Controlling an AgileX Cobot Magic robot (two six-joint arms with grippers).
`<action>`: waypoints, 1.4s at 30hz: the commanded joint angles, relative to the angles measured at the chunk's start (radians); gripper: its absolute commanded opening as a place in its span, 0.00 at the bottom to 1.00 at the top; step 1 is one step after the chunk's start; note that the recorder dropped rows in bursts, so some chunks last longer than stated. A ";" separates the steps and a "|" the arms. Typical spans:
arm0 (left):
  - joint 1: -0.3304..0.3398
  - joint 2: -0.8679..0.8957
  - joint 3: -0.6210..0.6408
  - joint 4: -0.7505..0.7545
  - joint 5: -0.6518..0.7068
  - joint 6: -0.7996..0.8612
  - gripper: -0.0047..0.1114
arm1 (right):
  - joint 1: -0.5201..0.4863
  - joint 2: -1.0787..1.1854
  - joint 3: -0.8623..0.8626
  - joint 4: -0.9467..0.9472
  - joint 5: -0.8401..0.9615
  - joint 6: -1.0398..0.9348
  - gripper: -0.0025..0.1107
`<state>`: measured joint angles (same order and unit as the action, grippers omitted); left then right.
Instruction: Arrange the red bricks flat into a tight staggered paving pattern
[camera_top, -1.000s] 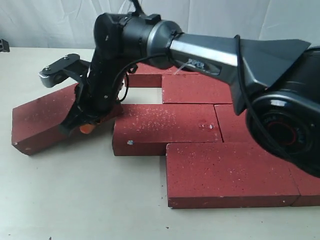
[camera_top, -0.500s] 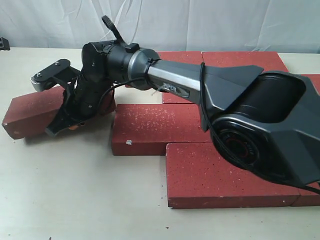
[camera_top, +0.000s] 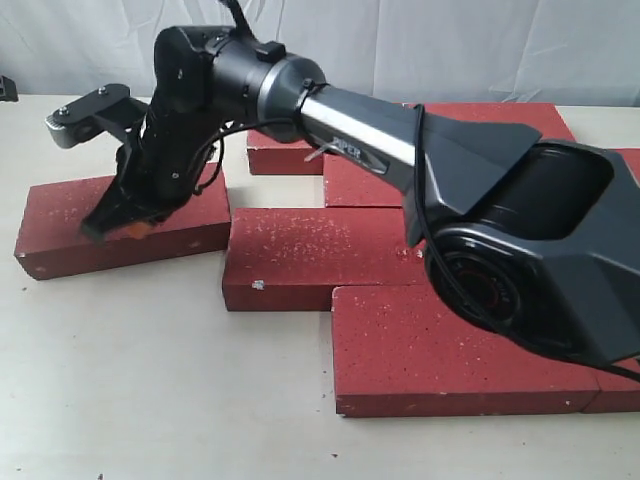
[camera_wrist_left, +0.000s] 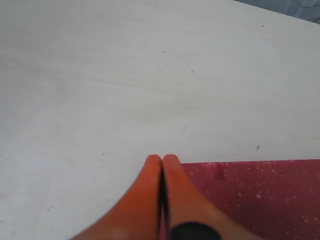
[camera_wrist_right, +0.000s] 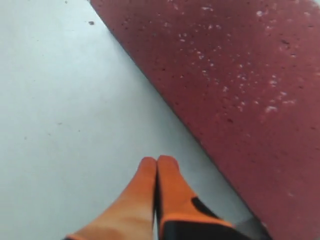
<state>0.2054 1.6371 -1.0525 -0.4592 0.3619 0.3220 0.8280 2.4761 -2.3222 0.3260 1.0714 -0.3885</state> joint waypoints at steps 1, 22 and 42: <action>0.007 0.002 0.010 0.098 0.007 -0.012 0.04 | -0.060 -0.028 -0.026 -0.114 0.052 0.048 0.01; 0.081 0.175 0.126 -0.005 -0.095 -0.128 0.04 | -0.070 0.081 -0.026 0.188 0.041 -0.202 0.01; -0.009 0.298 -0.004 -0.101 -0.131 -0.068 0.04 | -0.059 0.146 -0.026 0.110 -0.161 -0.157 0.01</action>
<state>0.1985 1.9361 -1.0352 -0.5457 0.2577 0.2511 0.7710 2.6281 -2.3441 0.4459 0.9178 -0.5495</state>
